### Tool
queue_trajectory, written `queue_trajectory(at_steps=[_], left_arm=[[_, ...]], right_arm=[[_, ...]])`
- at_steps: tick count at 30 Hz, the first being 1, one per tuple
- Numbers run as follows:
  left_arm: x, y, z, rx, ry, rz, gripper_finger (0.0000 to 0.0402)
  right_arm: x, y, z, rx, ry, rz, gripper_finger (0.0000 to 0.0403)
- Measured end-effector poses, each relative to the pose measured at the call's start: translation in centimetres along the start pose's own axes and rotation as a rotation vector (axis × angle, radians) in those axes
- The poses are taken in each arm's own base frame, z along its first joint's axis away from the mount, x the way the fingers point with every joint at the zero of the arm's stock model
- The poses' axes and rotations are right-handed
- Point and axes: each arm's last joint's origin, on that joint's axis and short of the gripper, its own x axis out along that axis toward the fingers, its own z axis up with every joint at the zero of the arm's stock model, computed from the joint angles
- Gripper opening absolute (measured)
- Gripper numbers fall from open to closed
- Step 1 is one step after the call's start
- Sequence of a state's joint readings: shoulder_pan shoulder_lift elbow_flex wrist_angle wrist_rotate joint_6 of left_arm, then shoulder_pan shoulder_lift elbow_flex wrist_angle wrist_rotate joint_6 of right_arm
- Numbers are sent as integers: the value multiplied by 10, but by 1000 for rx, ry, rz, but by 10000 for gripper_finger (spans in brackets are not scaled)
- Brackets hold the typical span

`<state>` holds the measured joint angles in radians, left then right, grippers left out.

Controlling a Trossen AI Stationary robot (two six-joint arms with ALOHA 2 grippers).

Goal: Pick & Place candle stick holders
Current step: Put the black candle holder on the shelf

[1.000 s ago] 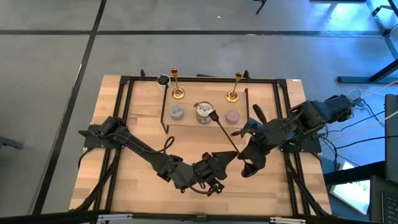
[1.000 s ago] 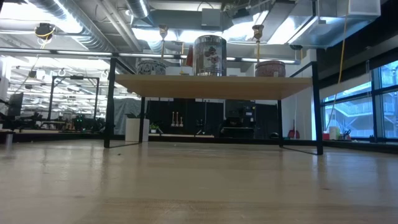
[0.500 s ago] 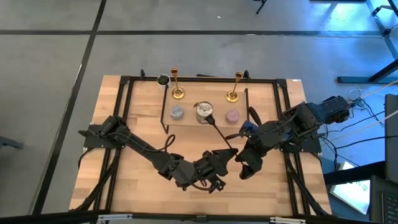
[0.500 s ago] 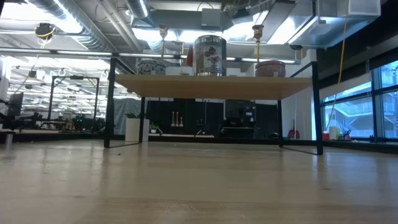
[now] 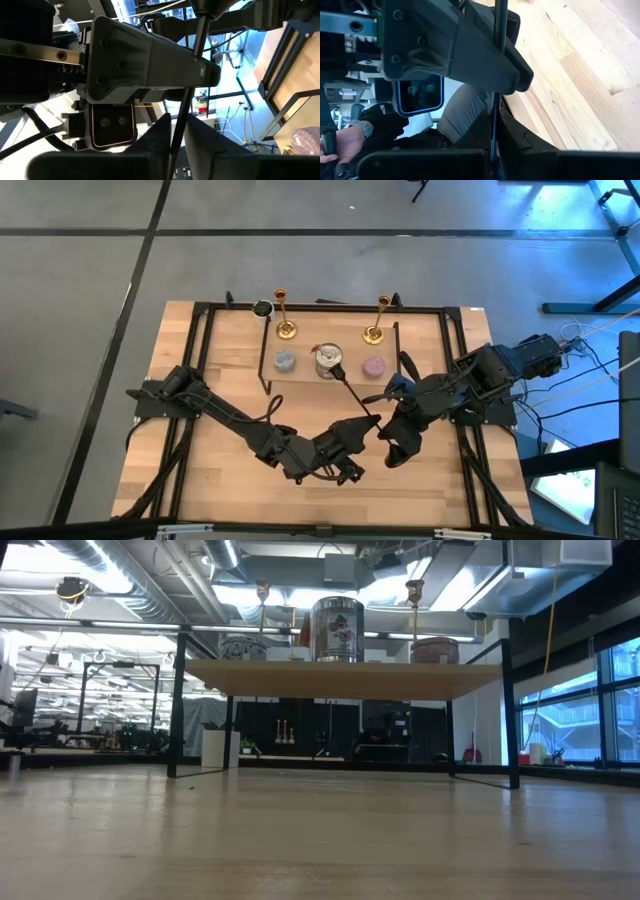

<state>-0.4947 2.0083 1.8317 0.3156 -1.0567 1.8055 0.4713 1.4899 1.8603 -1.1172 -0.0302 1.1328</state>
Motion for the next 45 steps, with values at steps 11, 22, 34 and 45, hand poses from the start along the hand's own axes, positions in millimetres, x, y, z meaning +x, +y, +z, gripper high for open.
queue_trajectory(at_steps=[11,22,34,45], left_arm=[[1,2,-3,-101,16,-4,12],[2,-5,-2,-333,63,-29,11],[-12,42,-42,-817,65,38,11],[-30,95,-169,-1309,-263,-28,11]], right_arm=[[-16,9,4,-129,-66,53,73],[-76,41,8,-474,-278,278,141],[-115,59,-28,-804,-628,86,140],[-67,55,-54,-908,-514,-246,140]])
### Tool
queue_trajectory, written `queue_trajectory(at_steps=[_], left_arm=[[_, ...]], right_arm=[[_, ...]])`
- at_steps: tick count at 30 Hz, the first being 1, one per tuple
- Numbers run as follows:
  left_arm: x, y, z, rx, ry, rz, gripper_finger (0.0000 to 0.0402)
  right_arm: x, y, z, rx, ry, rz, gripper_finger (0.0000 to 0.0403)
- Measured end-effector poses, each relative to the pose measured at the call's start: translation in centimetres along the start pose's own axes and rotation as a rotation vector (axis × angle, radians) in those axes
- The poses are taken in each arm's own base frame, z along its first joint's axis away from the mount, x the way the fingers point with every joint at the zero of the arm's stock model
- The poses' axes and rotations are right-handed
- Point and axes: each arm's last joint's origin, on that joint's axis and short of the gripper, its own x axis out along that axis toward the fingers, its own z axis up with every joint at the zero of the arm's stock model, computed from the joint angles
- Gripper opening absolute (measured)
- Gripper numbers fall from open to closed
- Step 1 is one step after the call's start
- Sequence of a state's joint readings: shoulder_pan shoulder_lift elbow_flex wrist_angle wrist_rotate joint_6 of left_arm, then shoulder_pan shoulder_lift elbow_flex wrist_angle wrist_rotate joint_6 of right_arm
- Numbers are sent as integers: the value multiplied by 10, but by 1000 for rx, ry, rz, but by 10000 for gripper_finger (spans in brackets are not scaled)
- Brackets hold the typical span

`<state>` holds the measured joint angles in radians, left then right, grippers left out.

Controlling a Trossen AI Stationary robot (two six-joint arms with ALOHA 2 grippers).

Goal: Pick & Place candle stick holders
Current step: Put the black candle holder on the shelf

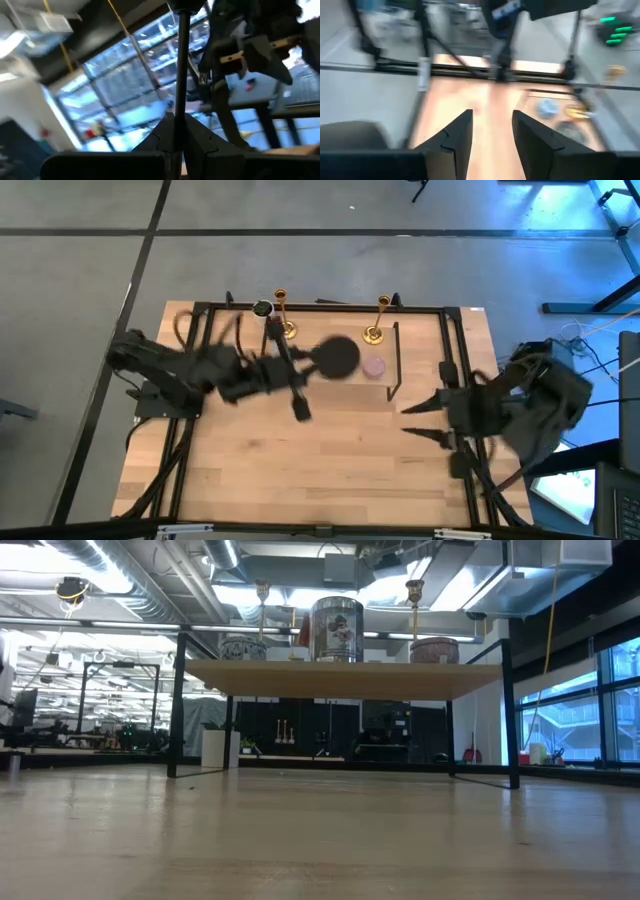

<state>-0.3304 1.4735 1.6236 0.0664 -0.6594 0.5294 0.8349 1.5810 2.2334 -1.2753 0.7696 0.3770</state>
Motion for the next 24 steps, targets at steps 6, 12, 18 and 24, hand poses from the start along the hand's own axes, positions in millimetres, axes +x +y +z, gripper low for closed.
queue_trajectory(at_steps=[6,12,18,24], left_arm=[[-9,26,-32,-44,-16,-102,11],[-4,49,-57,-49,-109,-147,11],[6,74,-66,-70,-180,-229,11],[13,100,-79,-65,-199,-294,11]], right_arm=[[30,16,-16,-129,-1,-166,130],[60,20,-22,-263,-6,-166,105],[80,10,-21,-343,-49,62,80],[85,-24,-26,-339,-122,78,74]])
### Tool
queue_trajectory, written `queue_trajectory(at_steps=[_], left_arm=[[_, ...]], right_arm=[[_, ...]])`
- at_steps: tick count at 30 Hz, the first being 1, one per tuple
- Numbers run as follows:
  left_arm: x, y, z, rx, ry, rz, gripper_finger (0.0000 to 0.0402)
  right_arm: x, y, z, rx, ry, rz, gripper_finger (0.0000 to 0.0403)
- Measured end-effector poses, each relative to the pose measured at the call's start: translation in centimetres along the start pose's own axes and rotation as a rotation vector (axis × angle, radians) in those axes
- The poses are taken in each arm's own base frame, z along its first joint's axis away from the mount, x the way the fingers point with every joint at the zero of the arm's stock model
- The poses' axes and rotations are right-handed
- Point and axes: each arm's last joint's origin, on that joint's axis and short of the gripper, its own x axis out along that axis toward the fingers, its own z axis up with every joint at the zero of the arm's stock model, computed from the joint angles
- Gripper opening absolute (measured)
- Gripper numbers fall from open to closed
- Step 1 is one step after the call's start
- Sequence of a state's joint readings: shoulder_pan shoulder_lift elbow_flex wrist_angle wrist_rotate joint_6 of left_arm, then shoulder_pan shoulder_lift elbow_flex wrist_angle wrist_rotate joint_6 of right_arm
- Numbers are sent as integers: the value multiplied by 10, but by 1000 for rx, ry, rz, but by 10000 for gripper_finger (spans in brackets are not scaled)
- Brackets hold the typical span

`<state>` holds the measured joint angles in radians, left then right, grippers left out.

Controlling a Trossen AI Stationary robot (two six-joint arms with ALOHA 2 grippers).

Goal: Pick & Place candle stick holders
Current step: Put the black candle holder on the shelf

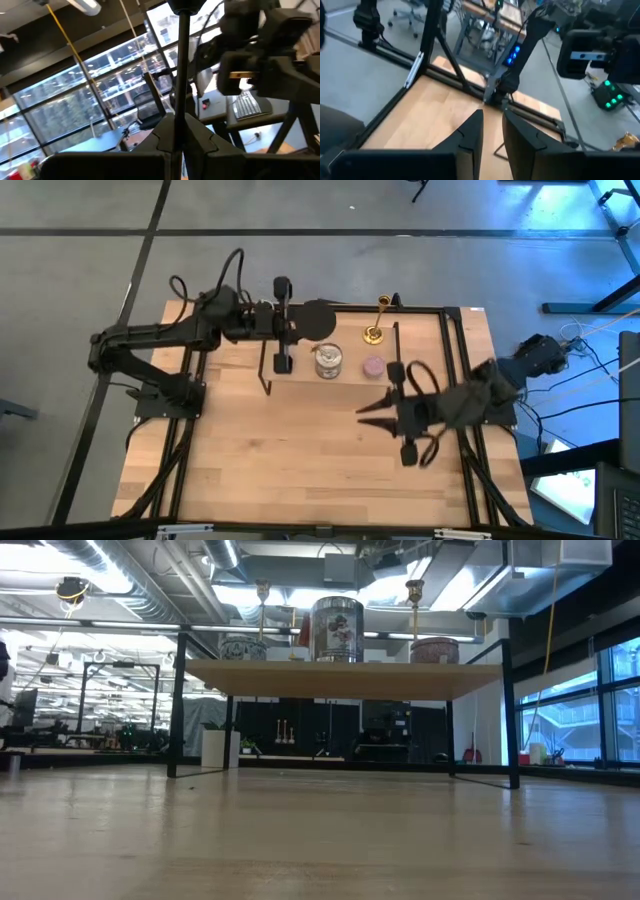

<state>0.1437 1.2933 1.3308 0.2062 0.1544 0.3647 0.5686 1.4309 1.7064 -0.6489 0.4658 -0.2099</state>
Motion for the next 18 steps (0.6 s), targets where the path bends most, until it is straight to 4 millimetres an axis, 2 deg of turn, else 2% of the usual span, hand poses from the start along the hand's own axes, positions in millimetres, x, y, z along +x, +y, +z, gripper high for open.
queue_trajectory(at_steps=[5,10,14,18], left_arm=[[-8,32,-11,-32,-1,-18,11],[-16,63,-24,-71,0,-13,11],[-16,88,-41,-132,-37,-49,11],[-8,106,-67,-191,-60,-74,11]], right_arm=[[-8,-26,-22,20,-90,18,73],[-15,-52,-59,74,-148,-46,73],[-13,-71,-90,121,-180,-78,73],[-4,-88,-121,133,-185,0,73]])
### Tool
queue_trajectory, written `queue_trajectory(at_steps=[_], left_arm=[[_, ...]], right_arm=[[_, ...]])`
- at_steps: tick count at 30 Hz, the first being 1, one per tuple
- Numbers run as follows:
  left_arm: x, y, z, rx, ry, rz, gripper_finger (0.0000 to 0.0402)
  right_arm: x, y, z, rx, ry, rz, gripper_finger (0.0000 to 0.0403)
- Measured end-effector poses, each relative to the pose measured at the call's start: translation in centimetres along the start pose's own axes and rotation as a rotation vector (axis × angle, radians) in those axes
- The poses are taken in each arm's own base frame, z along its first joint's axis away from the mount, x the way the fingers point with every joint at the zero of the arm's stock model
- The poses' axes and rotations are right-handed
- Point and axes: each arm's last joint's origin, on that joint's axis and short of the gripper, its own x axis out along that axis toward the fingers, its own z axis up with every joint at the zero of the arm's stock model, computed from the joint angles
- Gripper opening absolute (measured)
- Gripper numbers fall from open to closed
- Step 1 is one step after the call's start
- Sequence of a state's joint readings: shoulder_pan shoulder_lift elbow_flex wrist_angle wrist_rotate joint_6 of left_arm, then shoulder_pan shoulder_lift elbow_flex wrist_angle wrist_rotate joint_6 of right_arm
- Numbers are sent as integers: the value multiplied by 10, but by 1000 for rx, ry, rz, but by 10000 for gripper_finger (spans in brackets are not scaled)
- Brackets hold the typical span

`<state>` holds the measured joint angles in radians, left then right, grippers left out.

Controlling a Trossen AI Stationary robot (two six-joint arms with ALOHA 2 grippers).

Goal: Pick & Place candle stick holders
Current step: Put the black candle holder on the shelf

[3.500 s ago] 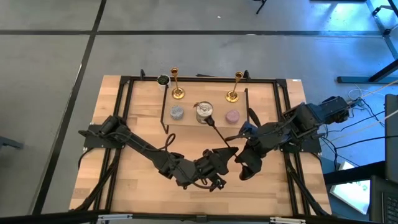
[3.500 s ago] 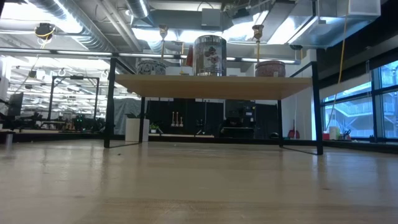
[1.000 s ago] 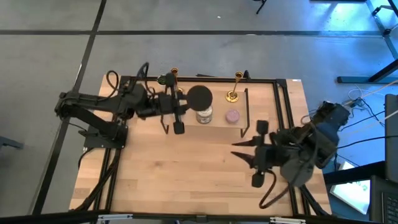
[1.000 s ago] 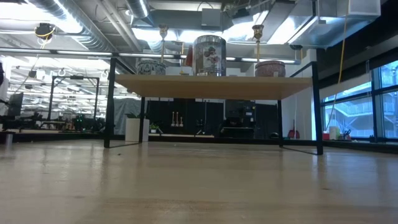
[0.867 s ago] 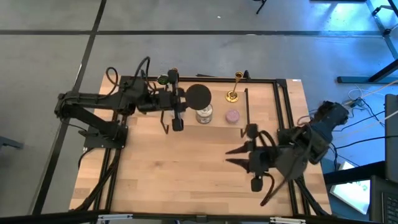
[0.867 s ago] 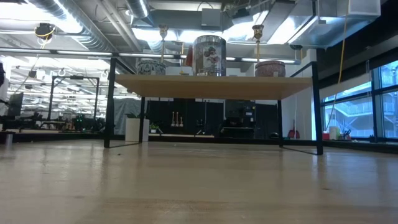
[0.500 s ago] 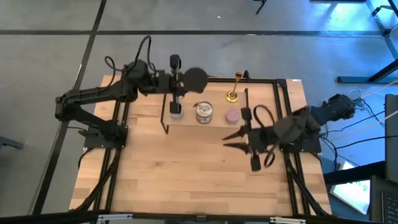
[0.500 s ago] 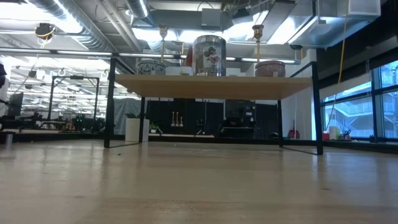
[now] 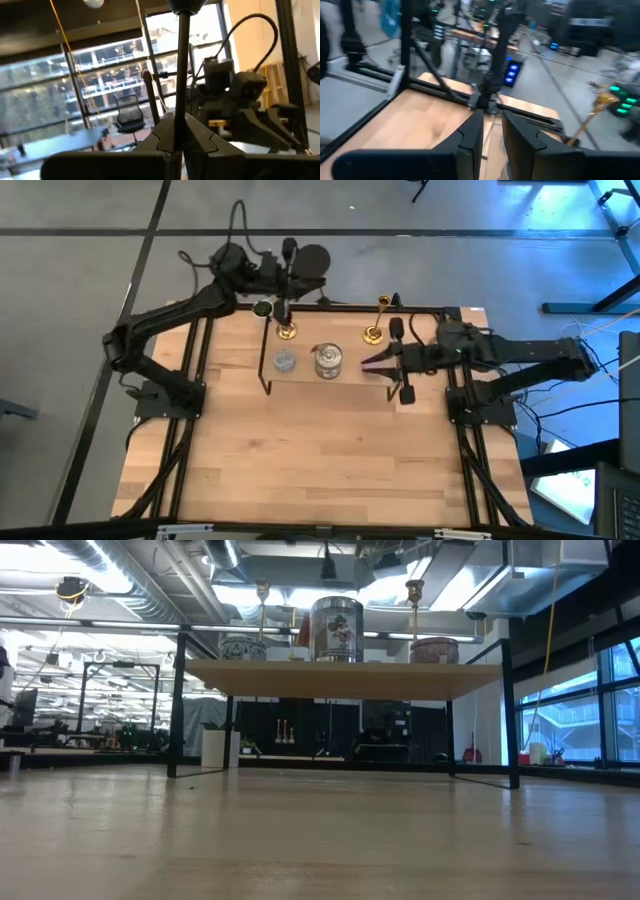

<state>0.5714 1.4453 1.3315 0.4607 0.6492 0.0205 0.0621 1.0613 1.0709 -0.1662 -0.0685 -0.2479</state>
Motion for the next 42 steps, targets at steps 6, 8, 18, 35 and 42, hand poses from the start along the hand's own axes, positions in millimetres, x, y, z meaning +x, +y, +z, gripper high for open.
queue_trajectory(at_steps=[6,8,18,35,42], left_arm=[[9,32,-40,-102,28,19,11],[11,39,-44,-120,35,11,11],[15,45,-40,-165,30,-14,11],[81,-56,-45,130,148,758,10],[93,-73,-64,104,105,933,10]], right_arm=[[2,-38,-45,95,9,-70,73],[-1,-53,-63,175,42,-174,73],[-35,-65,-127,85,-231,-39,73],[-62,-66,-138,222,-51,-302,73],[-64,-67,-141,214,-24,-326,73]])
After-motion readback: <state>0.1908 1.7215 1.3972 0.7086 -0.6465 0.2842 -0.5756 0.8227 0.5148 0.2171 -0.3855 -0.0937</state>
